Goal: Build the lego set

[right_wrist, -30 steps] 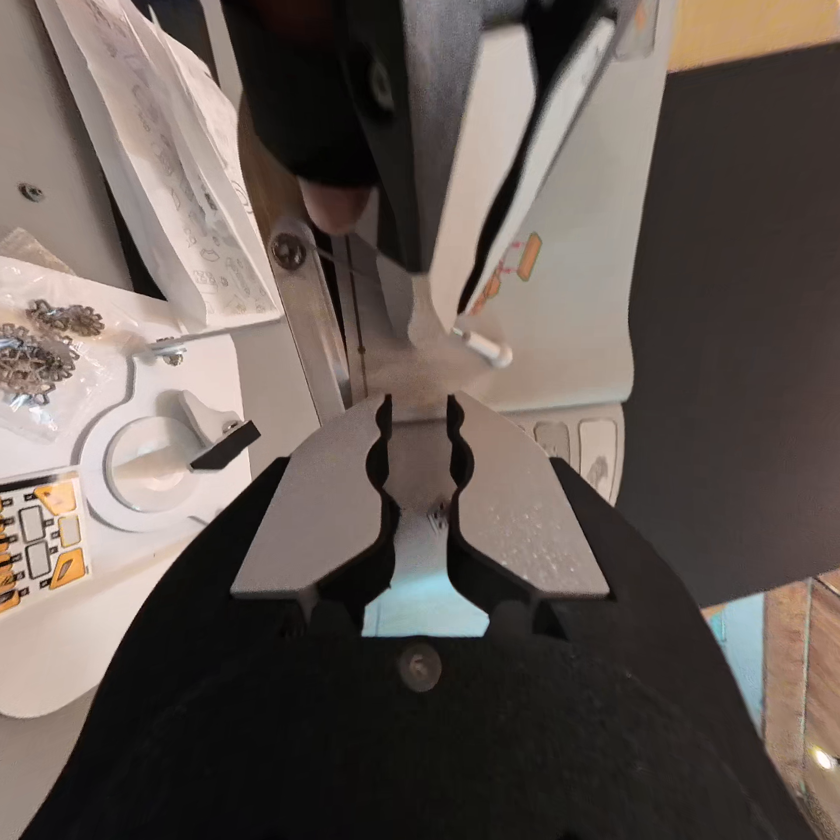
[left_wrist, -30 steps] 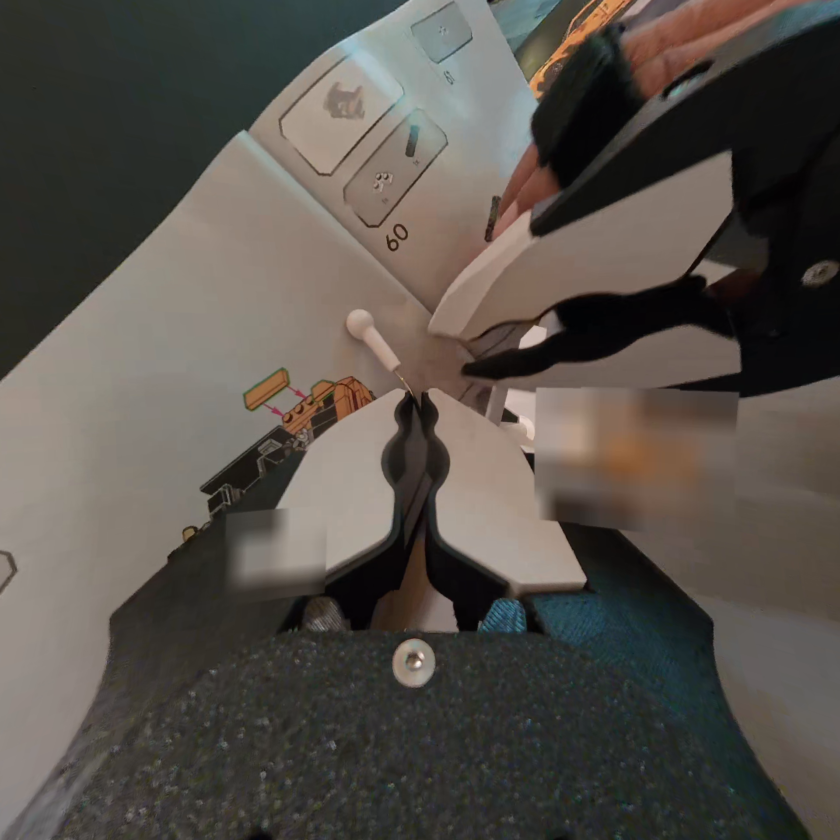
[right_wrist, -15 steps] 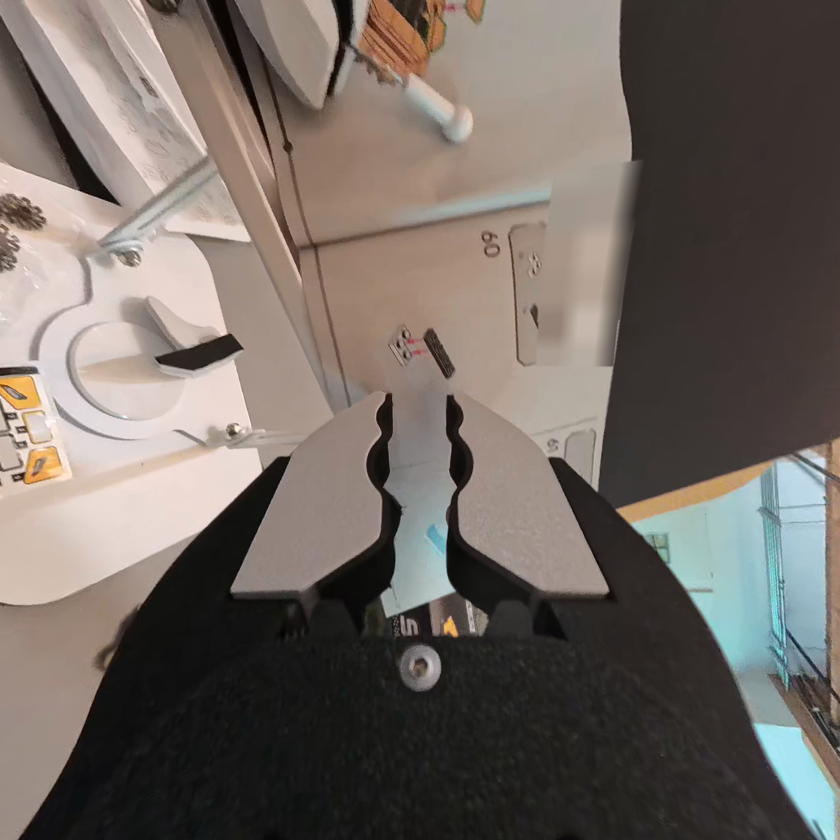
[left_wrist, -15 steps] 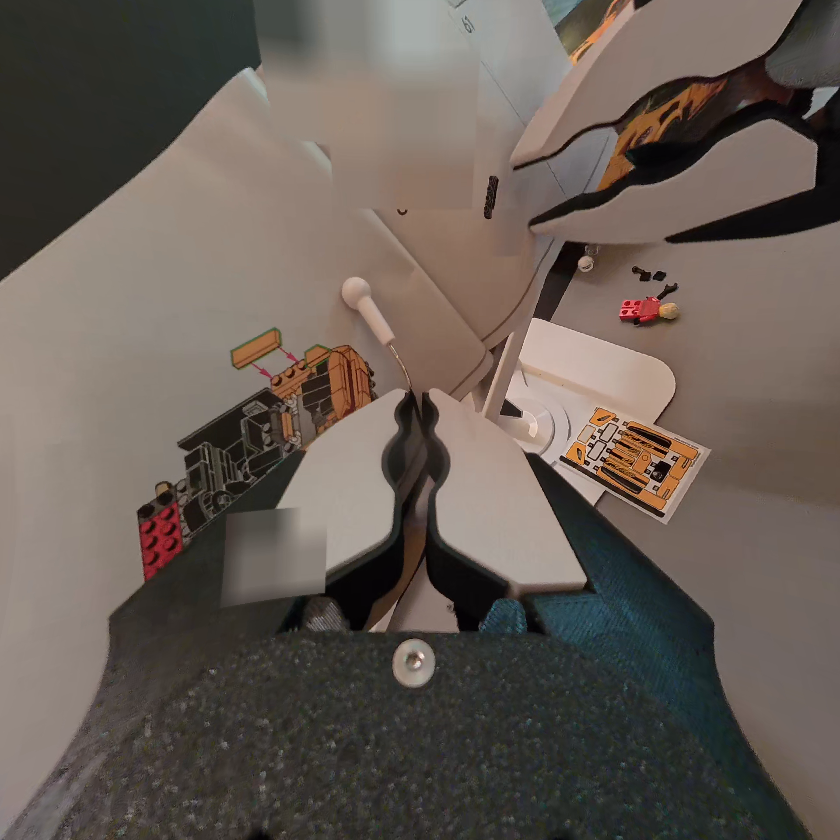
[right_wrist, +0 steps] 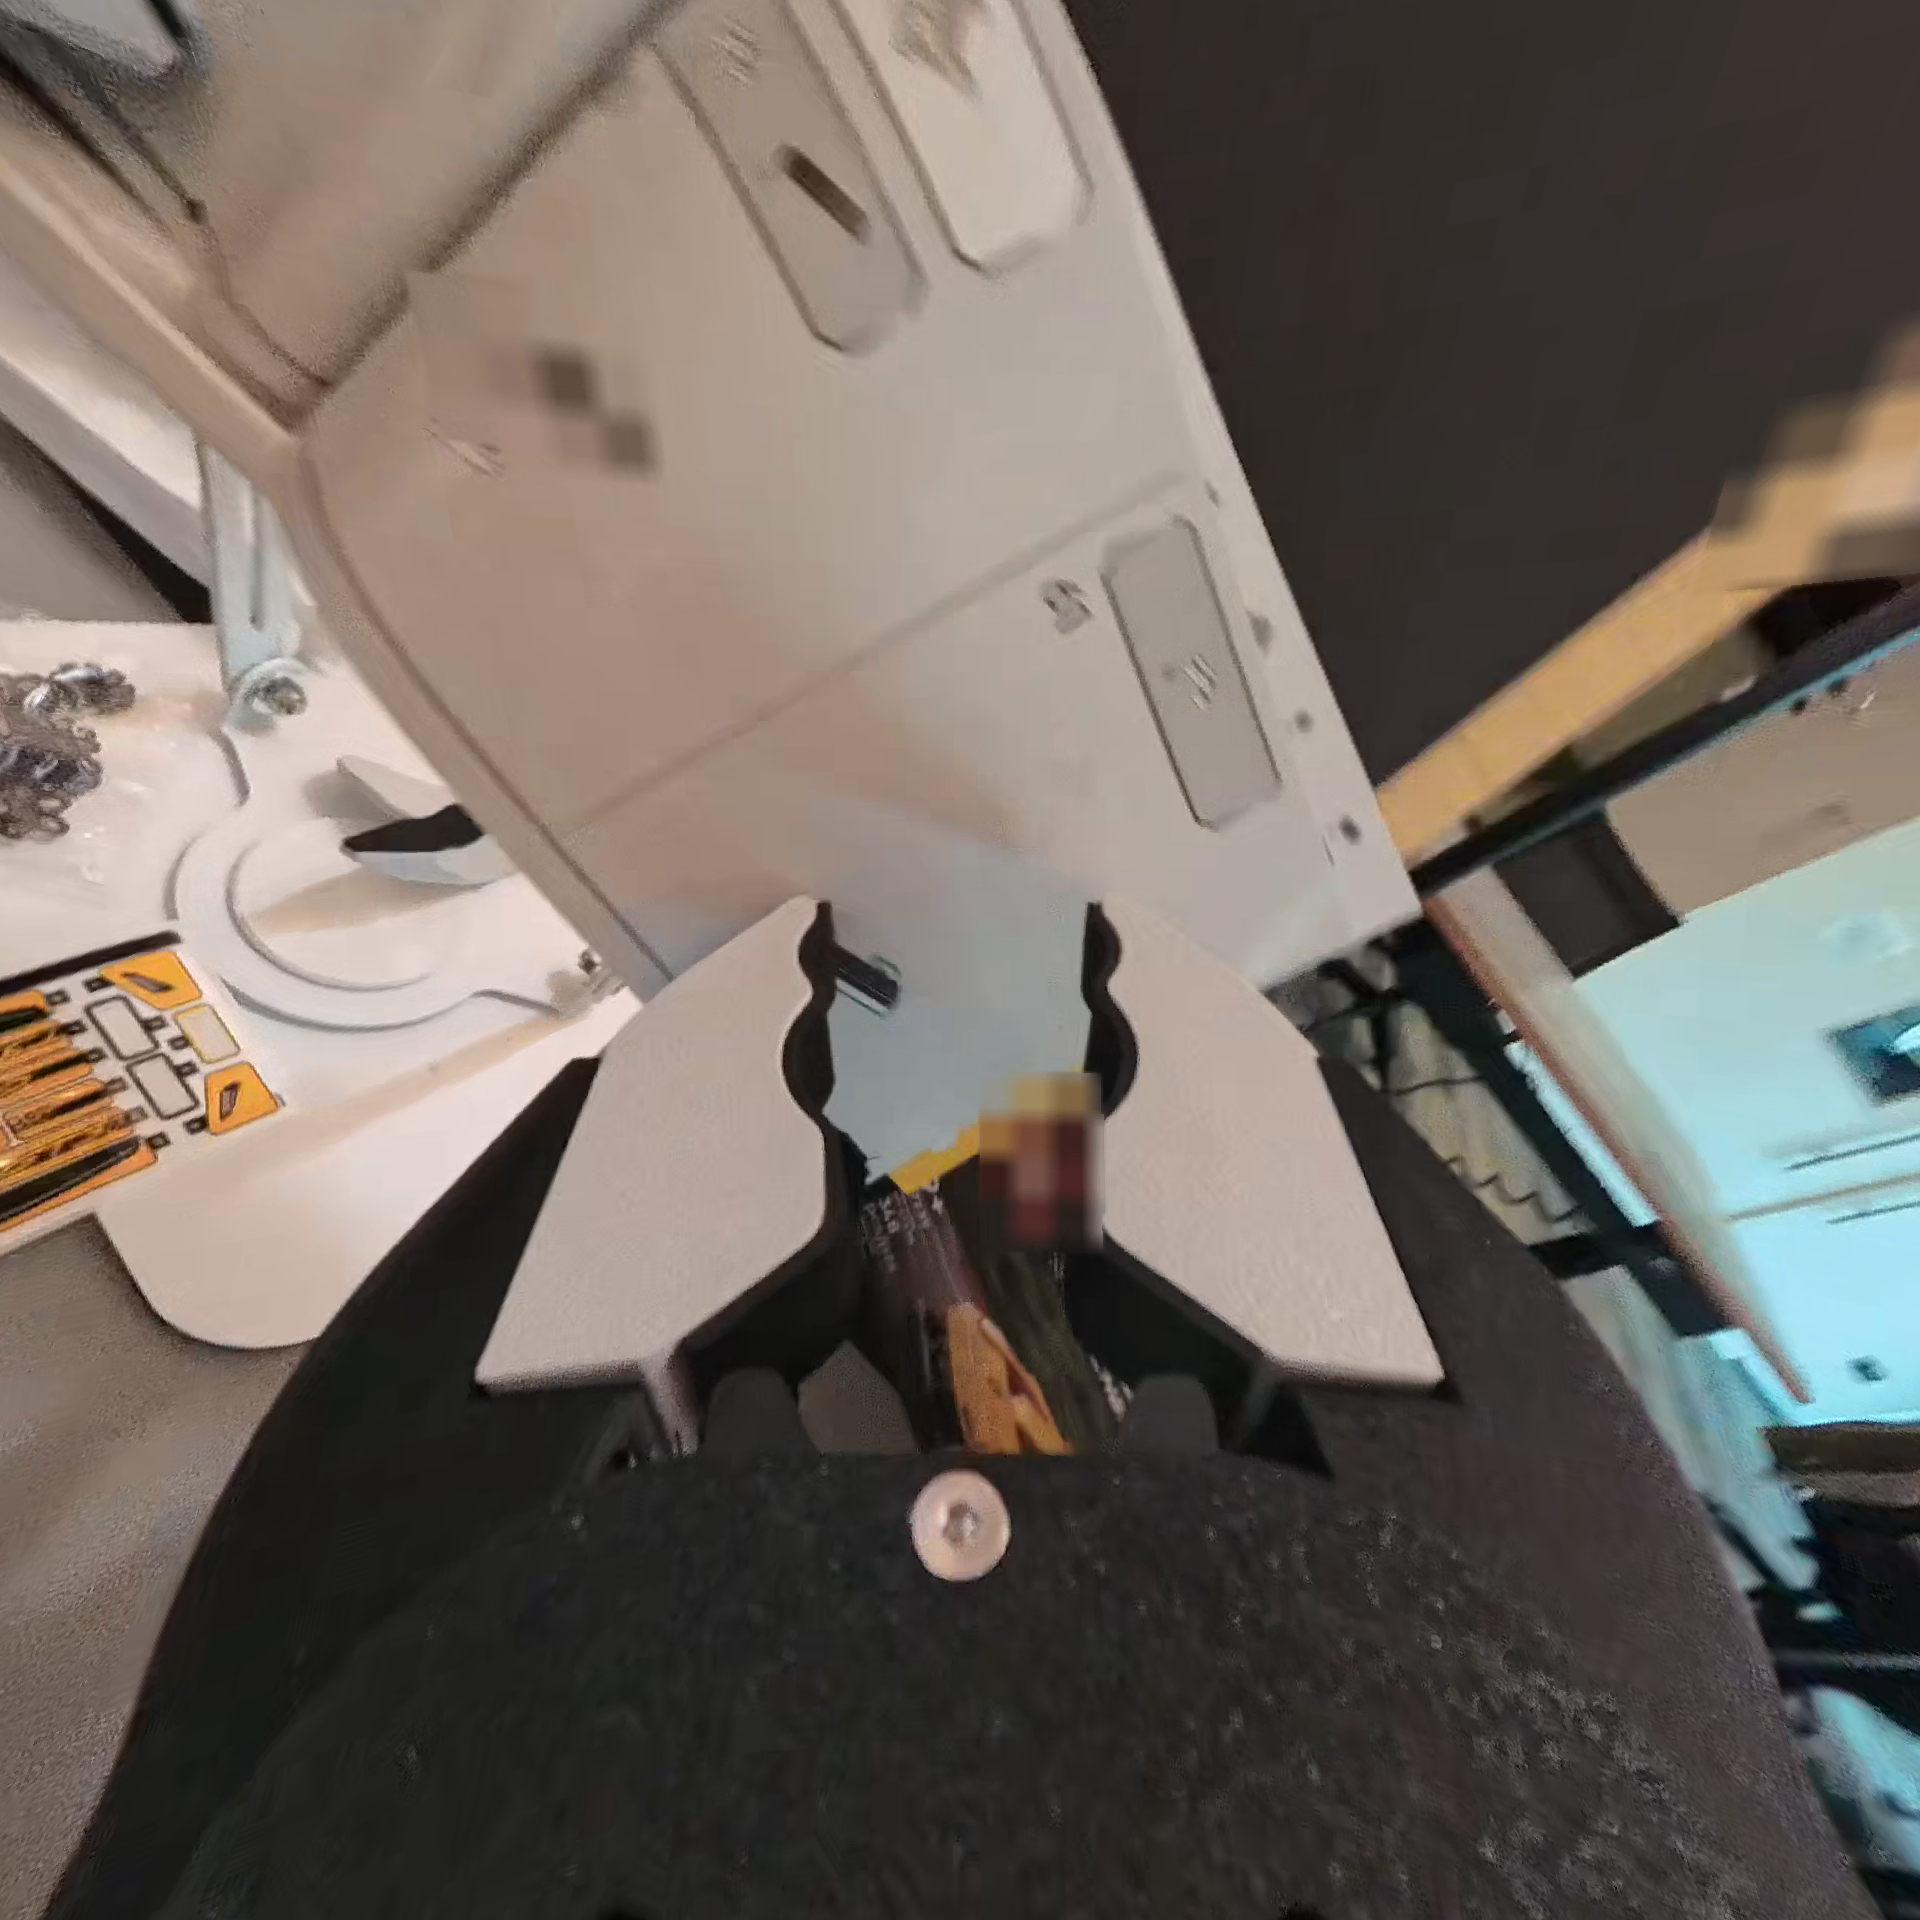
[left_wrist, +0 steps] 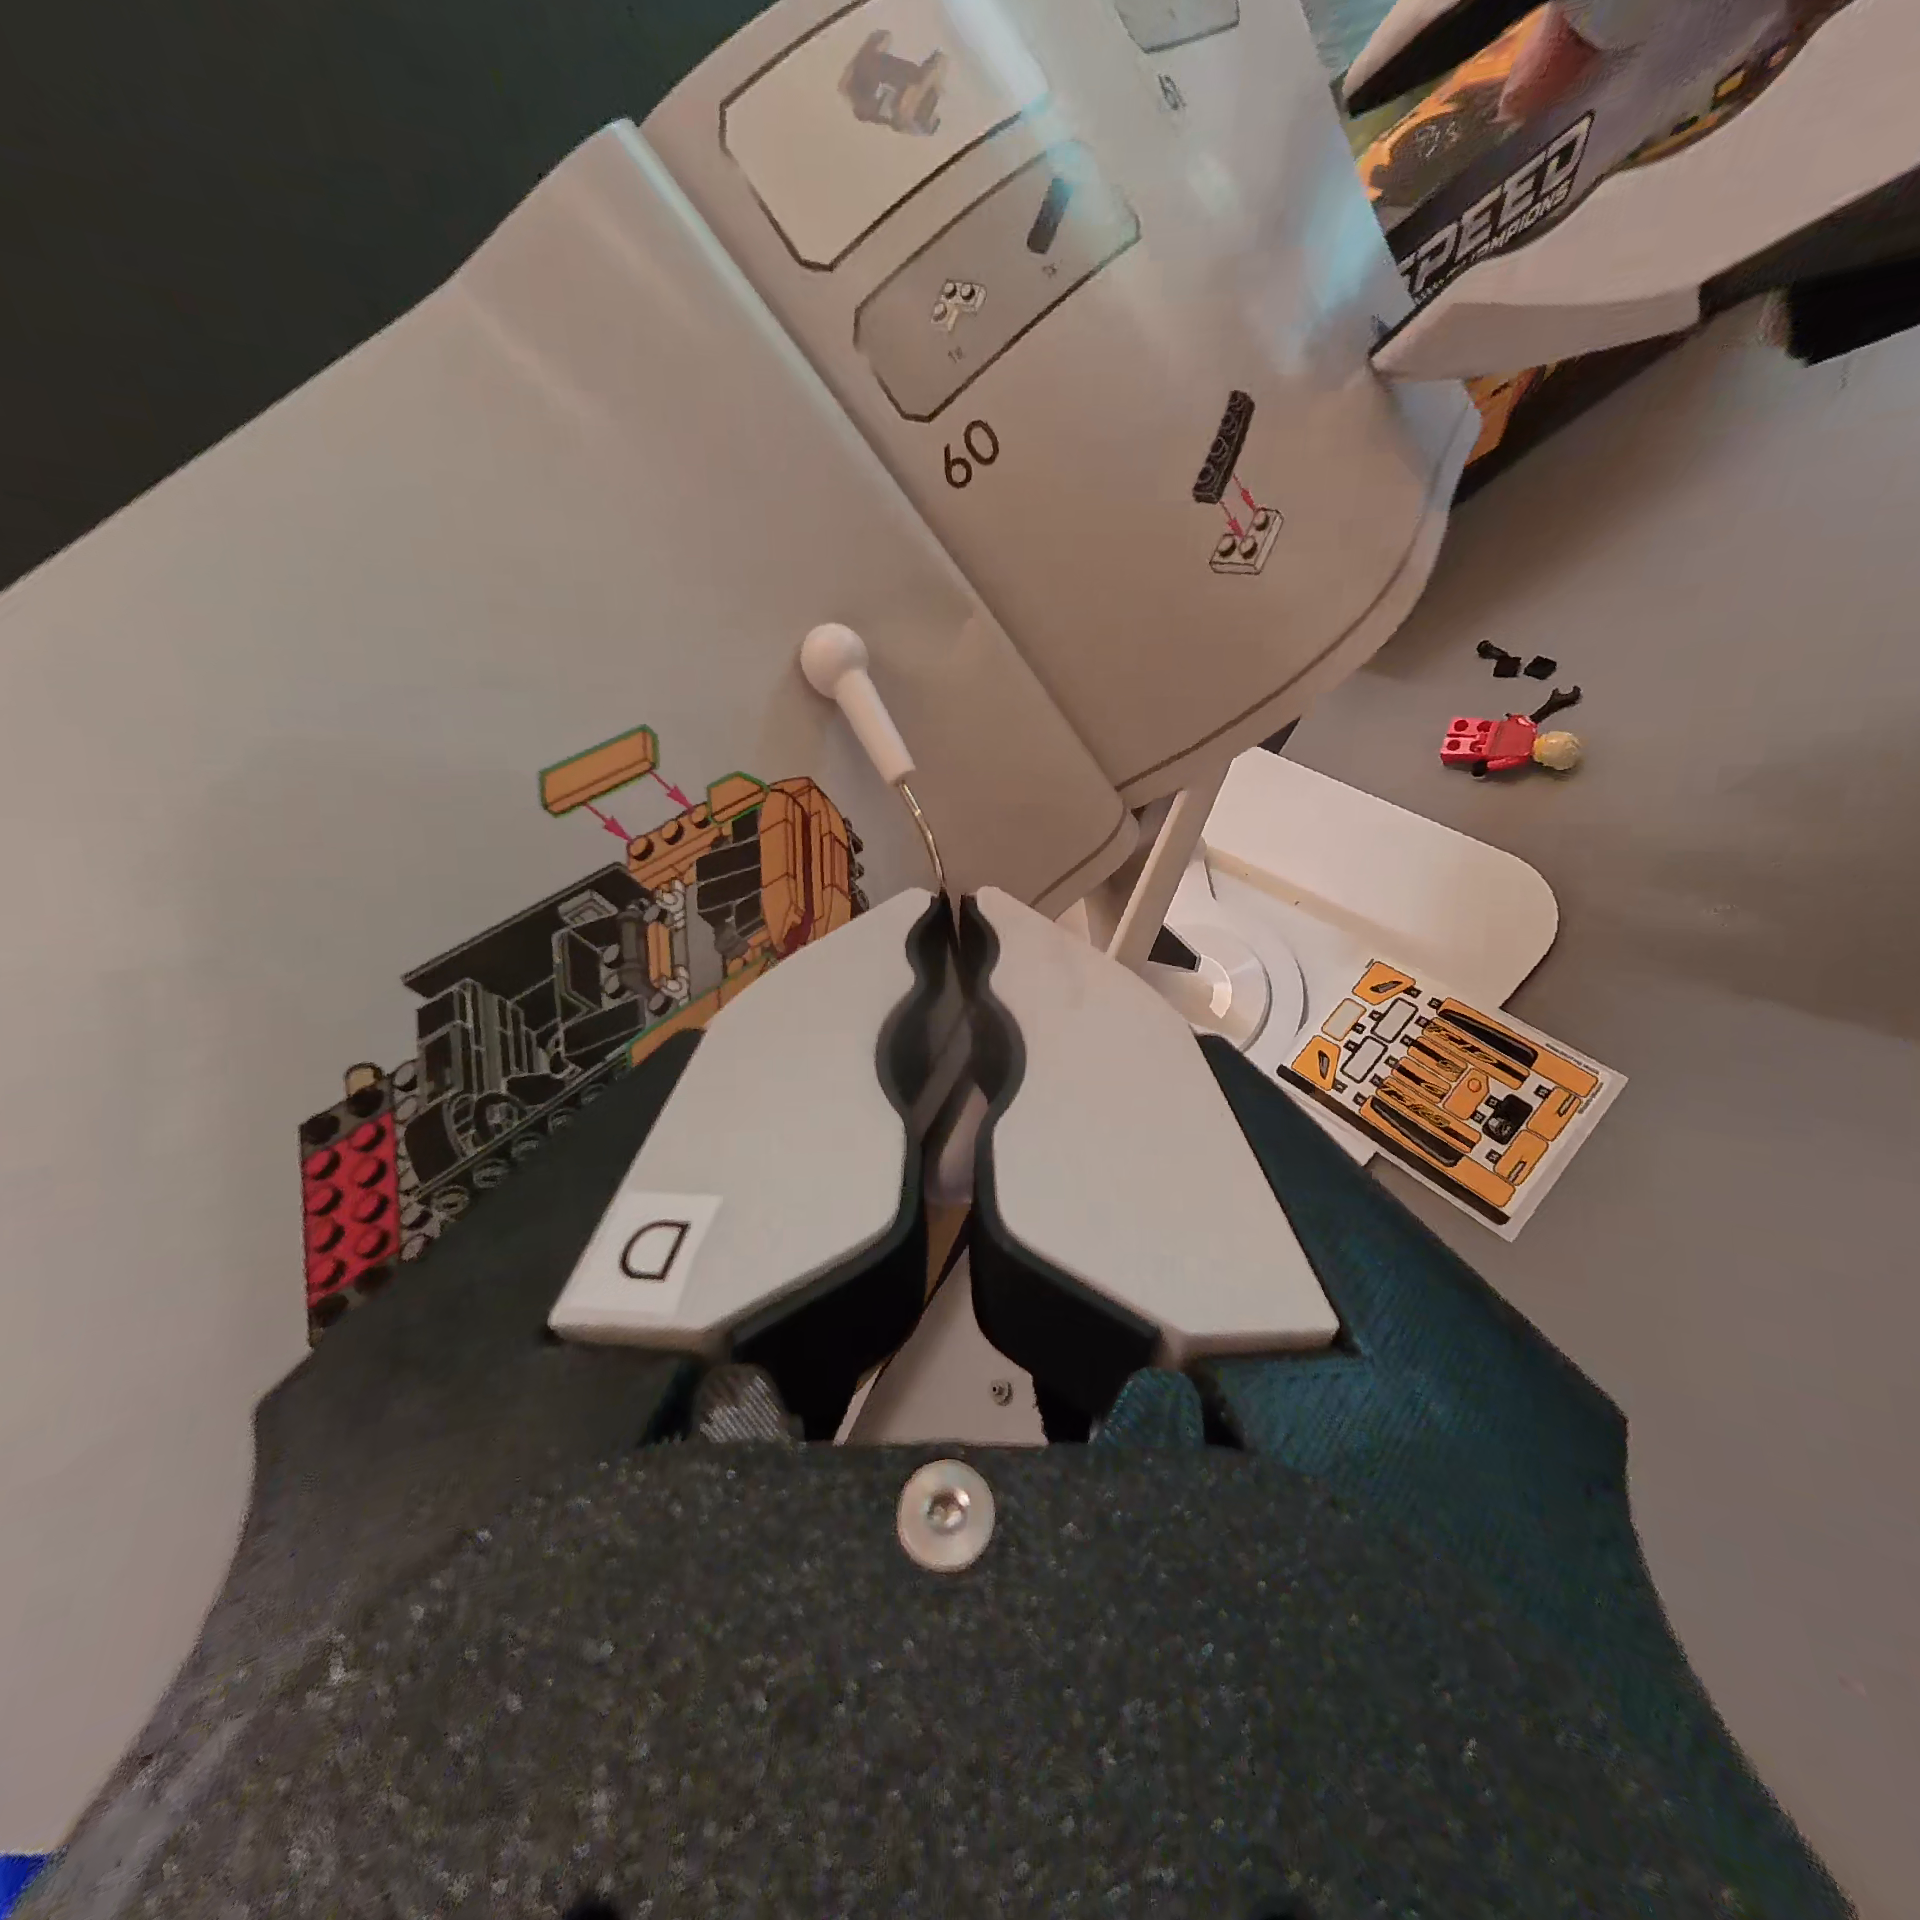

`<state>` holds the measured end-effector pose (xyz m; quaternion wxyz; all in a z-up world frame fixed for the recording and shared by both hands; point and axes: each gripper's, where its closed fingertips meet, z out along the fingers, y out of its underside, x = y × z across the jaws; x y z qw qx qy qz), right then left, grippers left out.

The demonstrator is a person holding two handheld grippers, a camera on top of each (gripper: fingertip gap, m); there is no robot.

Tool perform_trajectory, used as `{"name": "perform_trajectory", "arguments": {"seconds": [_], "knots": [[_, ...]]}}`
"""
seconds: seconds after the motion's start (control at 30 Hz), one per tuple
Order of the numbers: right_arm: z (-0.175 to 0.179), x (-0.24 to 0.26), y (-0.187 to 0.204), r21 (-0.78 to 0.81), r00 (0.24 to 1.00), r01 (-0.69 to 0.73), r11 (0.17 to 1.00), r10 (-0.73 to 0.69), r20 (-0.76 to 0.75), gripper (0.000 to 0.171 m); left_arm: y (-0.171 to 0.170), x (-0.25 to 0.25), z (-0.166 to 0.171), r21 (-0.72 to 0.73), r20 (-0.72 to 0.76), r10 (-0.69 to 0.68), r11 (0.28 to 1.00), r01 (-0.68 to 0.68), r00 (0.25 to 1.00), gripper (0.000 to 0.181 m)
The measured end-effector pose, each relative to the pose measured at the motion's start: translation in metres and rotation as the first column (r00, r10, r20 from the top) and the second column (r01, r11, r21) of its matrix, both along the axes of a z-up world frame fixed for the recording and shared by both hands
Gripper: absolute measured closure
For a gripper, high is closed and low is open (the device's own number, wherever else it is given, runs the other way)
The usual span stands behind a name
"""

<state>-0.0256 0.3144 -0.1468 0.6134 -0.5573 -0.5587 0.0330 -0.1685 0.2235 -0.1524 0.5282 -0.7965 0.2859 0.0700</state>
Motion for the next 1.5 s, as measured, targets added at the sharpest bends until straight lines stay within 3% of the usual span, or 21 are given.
{"name": "perform_trajectory", "arguments": {"seconds": [0.2,0.4,0.57,0.67,1.0,1.1,1.27,1.5], "knots": [[-0.001,0.032,0.028,-0.164,0.978,0.042,0.986,-0.073,-0.194,0.103,0.000,0.000,0.000,0.008,-0.014,0.020,1.000,-0.020,1.000,0.179],[-0.008,0.020,0.041,-0.435,0.938,-0.145,0.889,-0.017,-0.347,0.097,0.000,0.000,0.001,0.013,0.022,0.020,1.000,-0.020,1.000,0.180],[-0.014,0.003,0.038,-0.559,0.895,-0.359,0.747,0.106,-0.433,0.108,-0.001,0.000,0.001,0.024,0.024,0.024,0.999,-0.025,0.999,0.180],[-0.011,0.007,0.043,-0.592,0.861,-0.438,0.677,0.128,-0.492,0.124,0.000,0.000,0.001,0.028,0.029,0.017,0.999,-0.018,0.999,0.180],[-0.011,0.023,0.034,-0.649,0.870,-0.486,0.586,0.255,-0.421,0.147,0.005,-0.008,0.001,0.029,-0.010,0.034,0.999,-0.034,0.999,0.180],[-0.011,0.030,0.025,-0.645,0.872,-0.489,0.588,0.302,-0.386,0.150,0.008,-0.010,0.000,0.033,-0.047,0.040,0.999,-0.039,0.998,0.181],[-0.001,0.030,0.030,-0.553,0.900,-0.434,0.712,0.310,-0.307,0.147,0.008,-0.010,0.000,0.040,-0.085,0.053,0.998,-0.050,0.995,0.181],[0.023,0.033,0.037,-0.459,0.915,-0.395,0.796,0.296,-0.274,0.152,0.007,-0.010,-0.001,0.050,-0.166,0.060,0.997,-0.052,0.984,0.181]]}}
